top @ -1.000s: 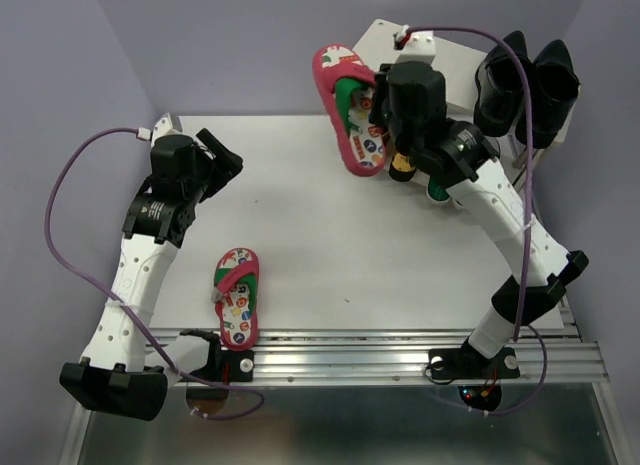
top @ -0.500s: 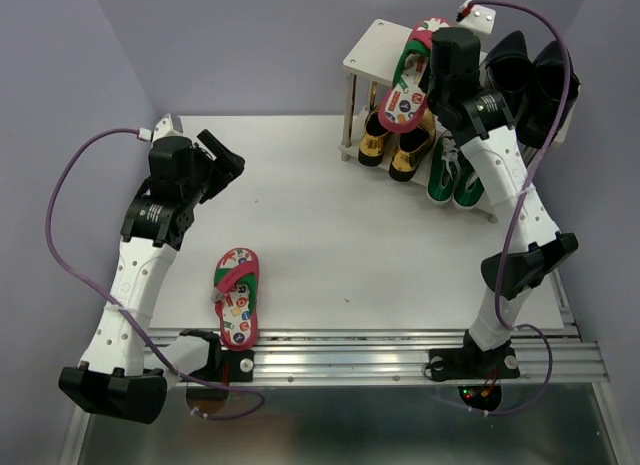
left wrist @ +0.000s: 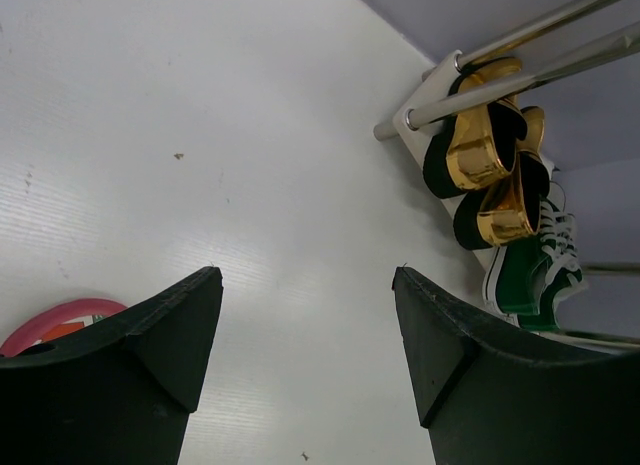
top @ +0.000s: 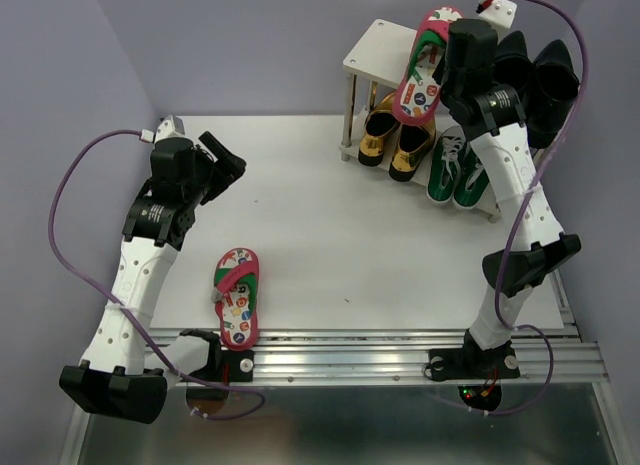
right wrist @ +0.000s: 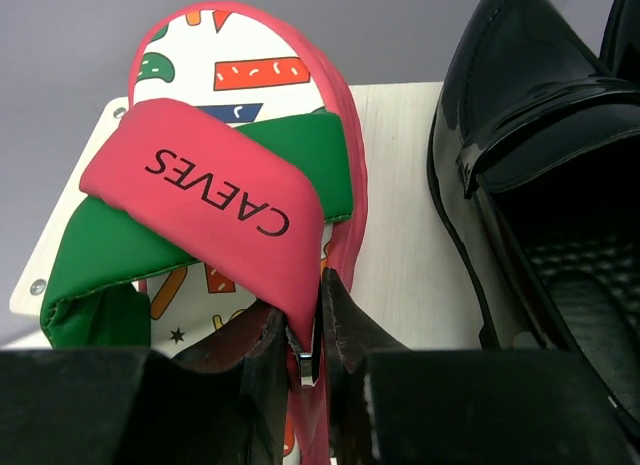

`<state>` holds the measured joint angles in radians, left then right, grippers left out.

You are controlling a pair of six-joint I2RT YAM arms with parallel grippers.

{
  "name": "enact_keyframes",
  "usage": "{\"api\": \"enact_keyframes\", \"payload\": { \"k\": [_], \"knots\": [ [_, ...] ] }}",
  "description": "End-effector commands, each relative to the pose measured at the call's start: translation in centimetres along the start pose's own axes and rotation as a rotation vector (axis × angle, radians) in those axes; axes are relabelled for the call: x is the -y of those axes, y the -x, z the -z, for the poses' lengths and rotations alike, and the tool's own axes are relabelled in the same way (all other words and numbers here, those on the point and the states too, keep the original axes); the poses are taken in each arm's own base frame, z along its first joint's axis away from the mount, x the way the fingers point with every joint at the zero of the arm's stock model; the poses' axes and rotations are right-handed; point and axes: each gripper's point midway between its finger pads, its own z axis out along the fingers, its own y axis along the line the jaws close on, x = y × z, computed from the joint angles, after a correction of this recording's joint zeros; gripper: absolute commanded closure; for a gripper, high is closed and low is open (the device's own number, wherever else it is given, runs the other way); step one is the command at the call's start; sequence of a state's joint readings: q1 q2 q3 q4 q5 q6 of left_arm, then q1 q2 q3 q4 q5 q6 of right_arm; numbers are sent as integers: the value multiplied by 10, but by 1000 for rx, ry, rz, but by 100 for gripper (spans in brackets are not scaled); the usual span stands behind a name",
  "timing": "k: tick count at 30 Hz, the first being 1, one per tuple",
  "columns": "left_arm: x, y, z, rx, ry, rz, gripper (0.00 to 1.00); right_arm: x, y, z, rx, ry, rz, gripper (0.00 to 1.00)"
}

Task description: Place and organize the shoes onto the shoe shelf

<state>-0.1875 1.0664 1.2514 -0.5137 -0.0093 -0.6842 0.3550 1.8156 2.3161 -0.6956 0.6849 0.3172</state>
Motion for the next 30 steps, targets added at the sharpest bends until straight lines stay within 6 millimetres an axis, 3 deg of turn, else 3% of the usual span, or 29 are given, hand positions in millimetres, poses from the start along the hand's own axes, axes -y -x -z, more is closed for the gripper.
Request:
{"api": "enact_keyframes", "payload": {
  "k": [1, 18, 30],
  "knots": [
    [5, 8, 3, 35, -30, -16, 20, 5, 51, 1, 143, -12, -105, 99],
    [6, 9, 4, 37, -32, -13, 20, 31, 49, -25, 126, -32, -74, 99],
    [10, 6, 3, 15, -54, -7, 20, 27, 68, -14, 158, 12, -81, 99]
  ]
}}
